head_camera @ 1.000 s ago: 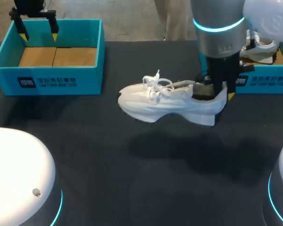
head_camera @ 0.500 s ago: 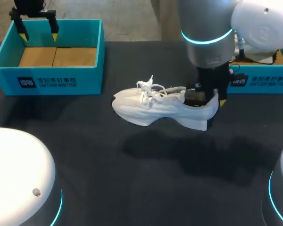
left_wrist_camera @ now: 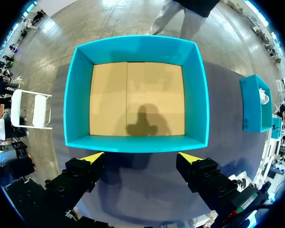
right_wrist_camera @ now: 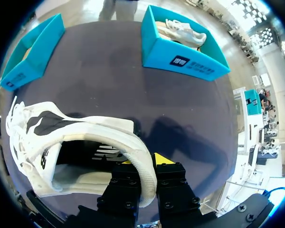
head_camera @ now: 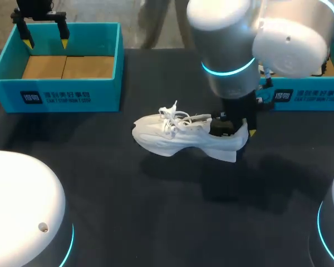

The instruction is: Take the shoe out of the shoebox, open the shoe tongue, remove and reinsert the insole, then place the shoe into the shoebox

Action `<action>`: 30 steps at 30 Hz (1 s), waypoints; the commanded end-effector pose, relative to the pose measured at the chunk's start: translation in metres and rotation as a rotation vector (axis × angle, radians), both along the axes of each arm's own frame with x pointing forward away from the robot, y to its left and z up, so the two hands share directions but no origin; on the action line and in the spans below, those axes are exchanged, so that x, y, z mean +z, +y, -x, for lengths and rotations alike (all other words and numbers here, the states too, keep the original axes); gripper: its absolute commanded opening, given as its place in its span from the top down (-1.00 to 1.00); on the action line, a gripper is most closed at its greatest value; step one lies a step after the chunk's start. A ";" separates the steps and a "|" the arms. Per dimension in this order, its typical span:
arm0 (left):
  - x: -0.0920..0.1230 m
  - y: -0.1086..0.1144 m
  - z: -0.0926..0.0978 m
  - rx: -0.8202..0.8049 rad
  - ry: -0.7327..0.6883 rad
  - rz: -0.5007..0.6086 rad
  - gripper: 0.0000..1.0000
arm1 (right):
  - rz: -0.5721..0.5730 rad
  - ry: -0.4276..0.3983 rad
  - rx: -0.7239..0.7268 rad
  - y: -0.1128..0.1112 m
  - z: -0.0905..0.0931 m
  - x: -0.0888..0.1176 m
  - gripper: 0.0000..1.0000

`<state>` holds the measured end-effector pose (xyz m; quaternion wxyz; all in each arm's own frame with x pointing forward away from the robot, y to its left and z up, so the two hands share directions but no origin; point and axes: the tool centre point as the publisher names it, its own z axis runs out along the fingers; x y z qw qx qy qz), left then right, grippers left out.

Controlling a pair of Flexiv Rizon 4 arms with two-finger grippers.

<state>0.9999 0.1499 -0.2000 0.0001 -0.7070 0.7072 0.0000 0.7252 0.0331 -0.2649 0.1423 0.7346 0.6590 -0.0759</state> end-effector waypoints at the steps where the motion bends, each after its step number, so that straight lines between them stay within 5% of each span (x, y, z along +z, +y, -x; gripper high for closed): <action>1: 0.000 0.000 0.000 0.000 0.000 0.000 -1.00 | 0.014 0.026 -0.025 0.007 -0.011 -0.020 1.00; 30: 0.000 0.000 0.000 0.000 0.000 0.000 -1.00 | 0.022 0.096 -0.072 0.020 -0.014 -0.103 1.00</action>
